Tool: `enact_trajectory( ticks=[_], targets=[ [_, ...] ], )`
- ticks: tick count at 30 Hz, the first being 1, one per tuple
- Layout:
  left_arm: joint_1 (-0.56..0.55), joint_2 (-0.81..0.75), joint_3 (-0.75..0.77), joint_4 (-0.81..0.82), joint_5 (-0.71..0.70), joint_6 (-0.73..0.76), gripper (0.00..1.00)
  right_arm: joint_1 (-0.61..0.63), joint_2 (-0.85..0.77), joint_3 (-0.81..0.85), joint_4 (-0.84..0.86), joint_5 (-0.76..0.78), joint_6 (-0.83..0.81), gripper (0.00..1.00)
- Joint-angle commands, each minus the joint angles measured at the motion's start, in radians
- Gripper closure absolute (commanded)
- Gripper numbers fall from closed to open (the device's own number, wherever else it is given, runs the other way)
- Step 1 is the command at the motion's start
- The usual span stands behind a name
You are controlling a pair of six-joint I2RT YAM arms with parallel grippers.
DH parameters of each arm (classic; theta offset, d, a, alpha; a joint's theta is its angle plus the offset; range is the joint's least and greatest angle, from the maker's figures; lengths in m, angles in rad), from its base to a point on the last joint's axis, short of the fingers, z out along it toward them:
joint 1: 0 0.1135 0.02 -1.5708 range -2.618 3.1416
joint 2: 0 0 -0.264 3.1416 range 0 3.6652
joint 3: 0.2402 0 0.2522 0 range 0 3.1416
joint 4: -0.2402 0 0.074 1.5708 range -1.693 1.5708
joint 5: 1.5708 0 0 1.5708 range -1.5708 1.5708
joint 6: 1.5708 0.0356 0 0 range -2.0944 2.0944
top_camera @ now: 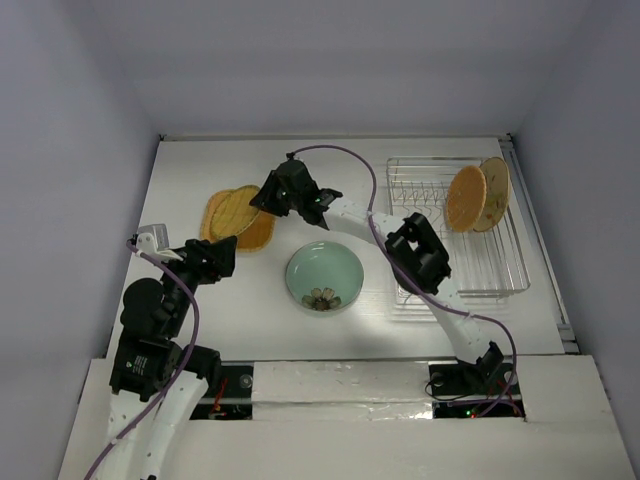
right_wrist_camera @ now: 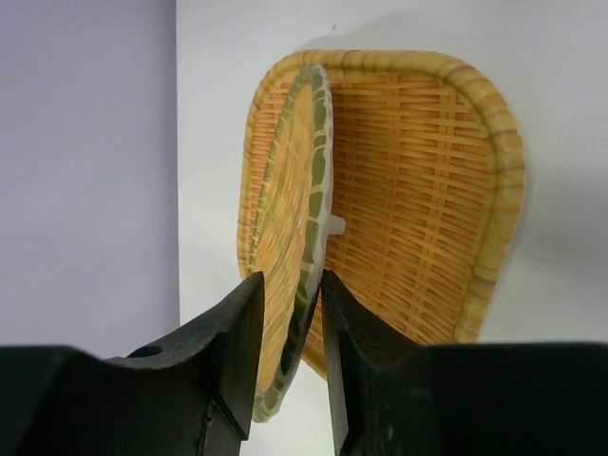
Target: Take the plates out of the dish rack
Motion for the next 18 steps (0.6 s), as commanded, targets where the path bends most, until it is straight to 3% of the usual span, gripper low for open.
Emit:
enact_trajectory(
  ticks=[1, 4, 7, 10, 18],
  targets=[
    [0.006, -0.001, -0.002, 0.04, 0.008, 0.001, 0.32, 0.012, -0.012, 0.017, -0.008, 0.015, -0.004, 0.64],
    [0.006, -0.001, -0.002, 0.04, 0.008, 0.001, 0.32, 0.012, -0.024, 0.004, -0.051, 0.029, -0.042, 0.4],
    [0.006, -0.003, -0.002, 0.042, 0.008, 0.0, 0.32, 0.021, -0.041, 0.014, -0.134, 0.056, -0.116, 0.28],
    [0.015, -0.004, -0.002, 0.042, 0.008, 0.0, 0.32, 0.021, -0.058, 0.03, -0.224, 0.13, -0.197, 0.09],
    [0.015, -0.016, -0.004, 0.042, 0.008, -0.002, 0.32, 0.031, -0.165, -0.014, -0.313, 0.22, -0.338, 0.0]
  ],
)
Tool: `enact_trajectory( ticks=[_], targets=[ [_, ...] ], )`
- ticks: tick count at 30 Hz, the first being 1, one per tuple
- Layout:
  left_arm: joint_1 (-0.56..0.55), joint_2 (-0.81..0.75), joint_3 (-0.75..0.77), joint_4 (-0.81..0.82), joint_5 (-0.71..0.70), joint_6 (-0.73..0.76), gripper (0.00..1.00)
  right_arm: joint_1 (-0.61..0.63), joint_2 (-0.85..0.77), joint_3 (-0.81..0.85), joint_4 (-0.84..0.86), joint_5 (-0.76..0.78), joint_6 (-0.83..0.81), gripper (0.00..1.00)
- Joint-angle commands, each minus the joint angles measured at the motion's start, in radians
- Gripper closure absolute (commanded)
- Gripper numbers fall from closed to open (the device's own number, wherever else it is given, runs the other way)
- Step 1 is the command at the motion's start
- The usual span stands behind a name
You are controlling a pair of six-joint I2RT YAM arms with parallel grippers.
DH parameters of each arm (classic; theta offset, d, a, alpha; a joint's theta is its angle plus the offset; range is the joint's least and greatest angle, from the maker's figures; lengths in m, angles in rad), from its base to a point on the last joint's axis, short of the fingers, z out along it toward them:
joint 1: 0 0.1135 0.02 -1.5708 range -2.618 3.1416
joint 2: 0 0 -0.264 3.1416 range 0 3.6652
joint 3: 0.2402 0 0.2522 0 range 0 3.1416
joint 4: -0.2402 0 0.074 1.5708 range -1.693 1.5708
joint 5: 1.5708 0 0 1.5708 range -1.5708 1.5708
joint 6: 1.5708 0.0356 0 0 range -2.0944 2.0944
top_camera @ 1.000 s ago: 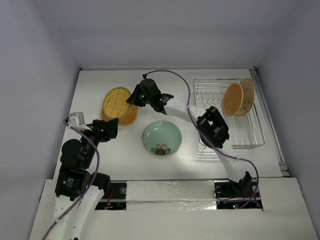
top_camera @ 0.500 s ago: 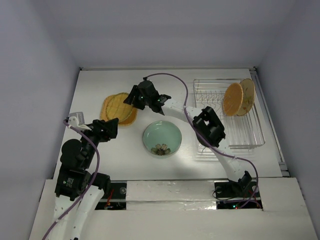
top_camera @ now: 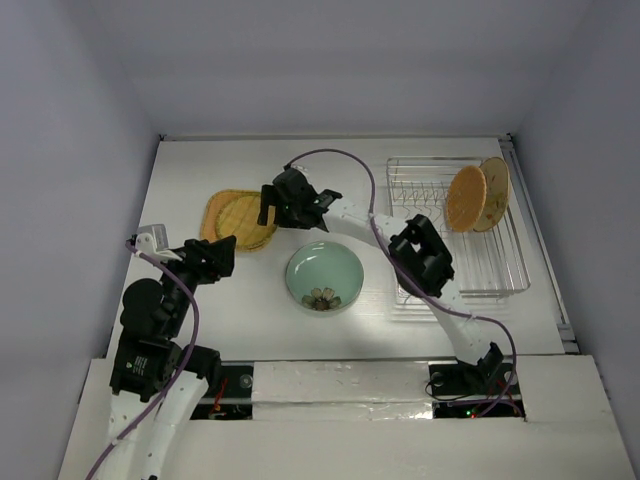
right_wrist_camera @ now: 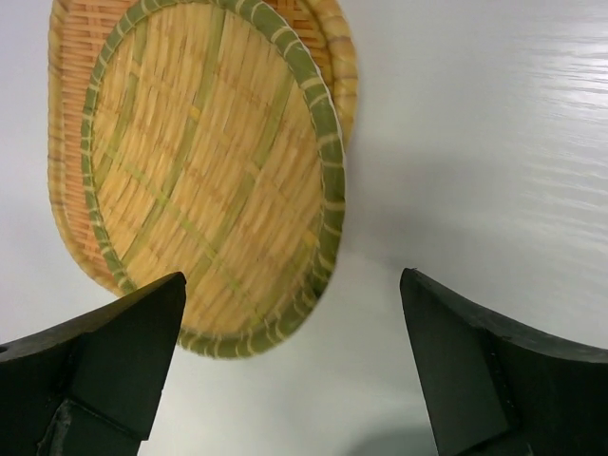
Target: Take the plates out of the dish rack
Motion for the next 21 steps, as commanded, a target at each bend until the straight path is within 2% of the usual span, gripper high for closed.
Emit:
enact_trajectory(
  ticks=[1, 5, 7, 8, 9, 10, 11, 12, 13, 14, 16, 18, 19, 20, 21],
  targets=[
    [0.004, -0.015, -0.004, 0.042, 0.006, -0.001, 0.32, 0.01, -0.165, -0.021, -0.025, 0.079, -0.097, 0.0],
    [0.004, -0.02, -0.005, 0.042, 0.008, -0.001, 0.33, 0.01, -0.319, -0.128, -0.015, 0.17, -0.143, 0.04],
    [0.004, -0.023, -0.005, 0.043, 0.015, 0.0, 0.37, -0.008, -0.46, -0.25, 0.01, 0.245, -0.172, 0.15],
    [0.004, -0.027, -0.007, 0.046, 0.02, 0.0, 0.39, -0.02, -0.514, -0.3, 0.016, 0.265, -0.18, 0.43],
    [0.004, -0.029, -0.008, 0.049, 0.026, 0.003, 0.44, -0.037, -0.571, -0.353, 0.022, 0.288, -0.189, 0.65],
    [0.004, -0.031, -0.008, 0.051, 0.032, 0.004, 0.5, -0.057, -0.693, -0.466, 0.027, 0.34, -0.194, 0.93],
    [0.004, -0.032, -0.01, 0.051, 0.035, 0.005, 0.56, -0.116, -0.755, -0.524, 0.019, 0.364, -0.198, 0.99],
    [0.004, -0.035, -0.01, 0.054, 0.04, 0.007, 0.61, -0.155, -0.815, -0.576, 0.007, 0.38, -0.204, 1.0],
    [0.004, -0.038, -0.012, 0.057, 0.046, 0.007, 0.72, -0.195, -0.927, -0.626, -0.022, 0.397, -0.212, 1.0],
    [0.004, -0.046, -0.012, 0.058, 0.047, 0.01, 0.77, -0.283, -0.985, -0.727, -0.033, 0.407, -0.226, 1.0],
    [-0.005, -0.053, -0.013, 0.06, 0.051, 0.01, 0.86, -0.373, -1.085, -0.811, -0.083, 0.456, -0.255, 1.0],
    [-0.005, -0.069, -0.015, 0.066, 0.057, 0.013, 0.87, -0.495, -1.197, -0.889, -0.116, 0.452, -0.296, 0.98],
    [-0.005, -0.072, -0.015, 0.069, 0.058, 0.013, 0.87, -0.528, -1.223, -0.903, -0.13, 0.452, -0.309, 0.92],
    [-0.016, -0.076, -0.015, 0.068, 0.058, 0.014, 0.87, -0.554, -1.247, -0.912, -0.162, 0.458, -0.322, 0.66],
    [-0.016, -0.078, -0.015, 0.068, 0.057, 0.013, 0.87, -0.577, -1.252, -0.908, -0.182, 0.466, -0.342, 0.54]
  ],
)
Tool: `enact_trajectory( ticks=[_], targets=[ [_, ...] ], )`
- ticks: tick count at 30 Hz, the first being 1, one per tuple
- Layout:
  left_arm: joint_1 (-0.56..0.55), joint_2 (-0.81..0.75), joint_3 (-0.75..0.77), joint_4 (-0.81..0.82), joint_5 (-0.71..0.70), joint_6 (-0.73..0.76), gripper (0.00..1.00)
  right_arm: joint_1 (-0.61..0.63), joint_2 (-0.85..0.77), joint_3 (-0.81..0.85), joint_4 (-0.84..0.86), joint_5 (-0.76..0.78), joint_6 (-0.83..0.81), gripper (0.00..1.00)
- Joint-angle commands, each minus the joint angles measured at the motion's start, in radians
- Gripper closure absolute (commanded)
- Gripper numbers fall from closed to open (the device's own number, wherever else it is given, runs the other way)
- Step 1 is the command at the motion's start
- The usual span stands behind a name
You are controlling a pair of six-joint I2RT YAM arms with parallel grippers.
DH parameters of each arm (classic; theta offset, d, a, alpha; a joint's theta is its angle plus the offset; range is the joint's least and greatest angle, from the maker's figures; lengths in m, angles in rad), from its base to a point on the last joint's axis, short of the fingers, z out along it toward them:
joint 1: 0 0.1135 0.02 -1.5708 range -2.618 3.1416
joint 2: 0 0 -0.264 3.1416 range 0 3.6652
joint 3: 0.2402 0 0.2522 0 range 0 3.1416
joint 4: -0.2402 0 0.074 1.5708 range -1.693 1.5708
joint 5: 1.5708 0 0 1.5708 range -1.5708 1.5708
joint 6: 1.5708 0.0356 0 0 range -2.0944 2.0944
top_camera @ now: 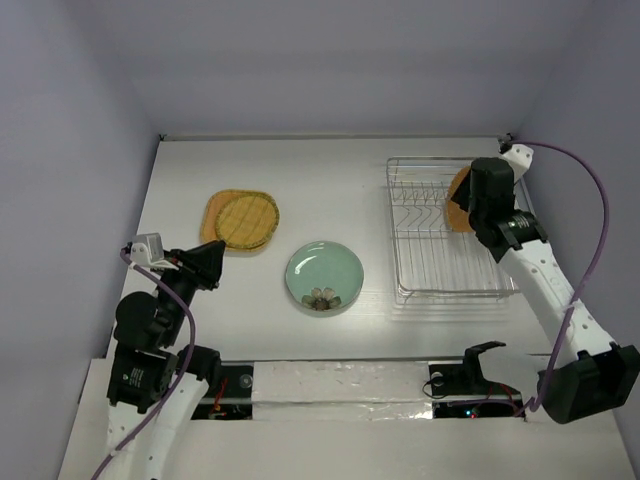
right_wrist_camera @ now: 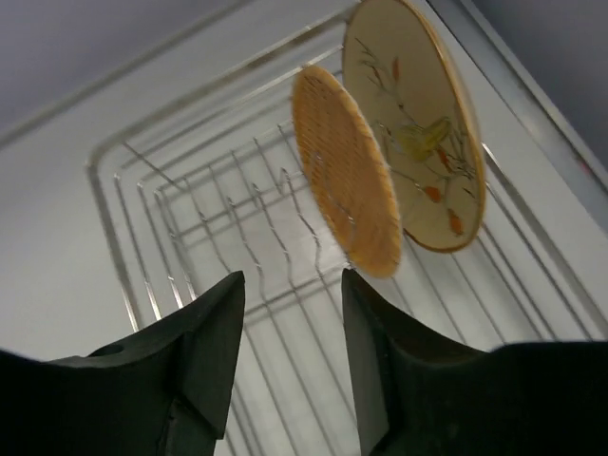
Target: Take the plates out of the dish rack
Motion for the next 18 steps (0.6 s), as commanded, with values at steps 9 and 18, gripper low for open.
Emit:
enact_trajectory(
  ticks=[9, 18],
  targets=[
    [-0.041, -0.026, -0.007, 0.047, 0.001, 0.006, 0.74, -0.226, 0.119, 0.046, -0.128, -0.047, -0.168, 0.37],
    [-0.041, -0.037, -0.006, 0.044, -0.003, 0.006, 0.71, -0.269, 0.323, 0.133, -0.056, -0.11, -0.24, 0.53]
  ],
)
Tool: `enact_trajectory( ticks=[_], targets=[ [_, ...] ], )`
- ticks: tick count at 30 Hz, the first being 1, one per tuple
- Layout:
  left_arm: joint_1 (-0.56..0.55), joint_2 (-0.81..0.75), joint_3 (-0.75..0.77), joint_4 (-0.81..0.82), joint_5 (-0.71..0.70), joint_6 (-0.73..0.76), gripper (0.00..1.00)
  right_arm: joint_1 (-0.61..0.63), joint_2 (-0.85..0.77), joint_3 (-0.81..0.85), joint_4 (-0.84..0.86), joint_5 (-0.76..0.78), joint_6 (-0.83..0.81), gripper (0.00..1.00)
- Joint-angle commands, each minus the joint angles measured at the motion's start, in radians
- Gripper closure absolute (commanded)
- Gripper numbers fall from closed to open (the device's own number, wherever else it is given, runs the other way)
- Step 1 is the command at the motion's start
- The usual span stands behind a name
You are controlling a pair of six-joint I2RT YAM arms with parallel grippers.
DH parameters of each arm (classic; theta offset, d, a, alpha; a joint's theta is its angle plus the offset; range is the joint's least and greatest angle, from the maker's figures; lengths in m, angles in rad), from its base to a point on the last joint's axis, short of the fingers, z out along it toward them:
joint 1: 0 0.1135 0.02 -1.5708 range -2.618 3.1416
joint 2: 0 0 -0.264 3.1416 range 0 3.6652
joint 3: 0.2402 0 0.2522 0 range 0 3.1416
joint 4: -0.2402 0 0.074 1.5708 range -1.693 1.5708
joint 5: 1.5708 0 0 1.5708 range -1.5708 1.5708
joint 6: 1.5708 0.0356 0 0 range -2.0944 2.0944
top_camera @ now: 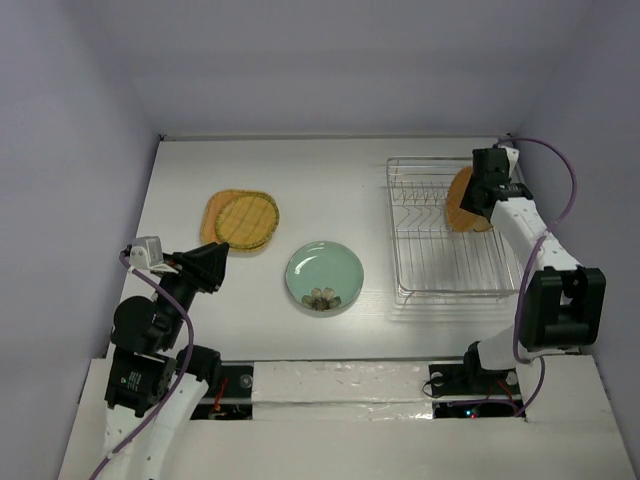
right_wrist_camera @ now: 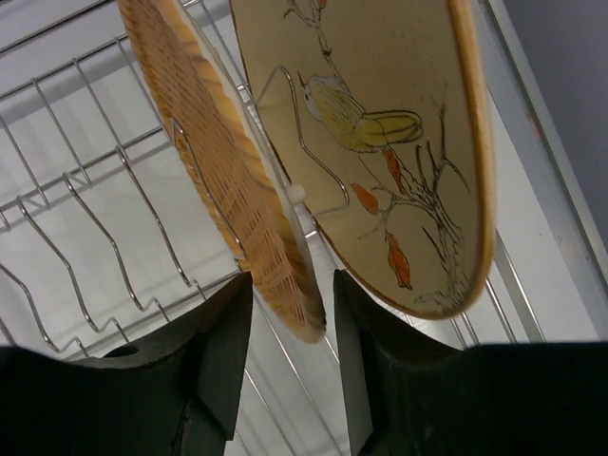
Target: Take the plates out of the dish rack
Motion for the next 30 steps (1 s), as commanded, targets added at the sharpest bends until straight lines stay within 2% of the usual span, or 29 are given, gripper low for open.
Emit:
enact_trajectory(
  ticks=[1, 2, 4, 5, 6, 10, 20, 26, 30],
  targets=[
    [-0.005, -0.009, -0.006, 0.042, -0.001, 0.006, 0.71, -0.008, 0.023, 0.082, 0.057, -0.013, -0.056, 0.55],
    [-0.005, -0.009, -0.006, 0.044, -0.001, 0.004, 0.71, -0.008, 0.031, 0.083, 0.06, 0.003, -0.063, 0.63],
    [-0.005, -0.007, -0.007, 0.044, -0.006, 0.003, 0.71, -0.008, 0.035, 0.085, 0.059, 0.007, -0.071, 0.7],
    [-0.005, -0.006, -0.007, 0.046, -0.006, 0.003, 0.71, -0.008, 0.032, 0.08, 0.062, 0.008, -0.074, 0.83],
    [-0.005, -0.007, -0.007, 0.047, -0.007, 0.0, 0.71, -0.008, 0.02, 0.074, 0.063, 0.007, -0.076, 0.89],
    [-0.005, -0.009, -0.007, 0.046, -0.009, -0.002, 0.71, -0.008, -0.031, 0.071, 0.05, 0.013, -0.091, 1.0],
    [-0.005, -0.003, -0.007, 0.042, -0.009, -0.002, 0.71, 0.051, -0.158, 0.134, -0.03, 0.066, -0.125, 1.0],
    [-0.005, -0.006, -0.007, 0.042, -0.007, -0.003, 0.7, 0.155, -0.207, 0.31, -0.151, 0.184, -0.137, 1.0],
    [-0.005, -0.004, -0.007, 0.044, -0.007, -0.003, 0.7, 0.205, -0.219, 0.391, -0.194, 0.198, -0.128, 1.0]
  ],
)
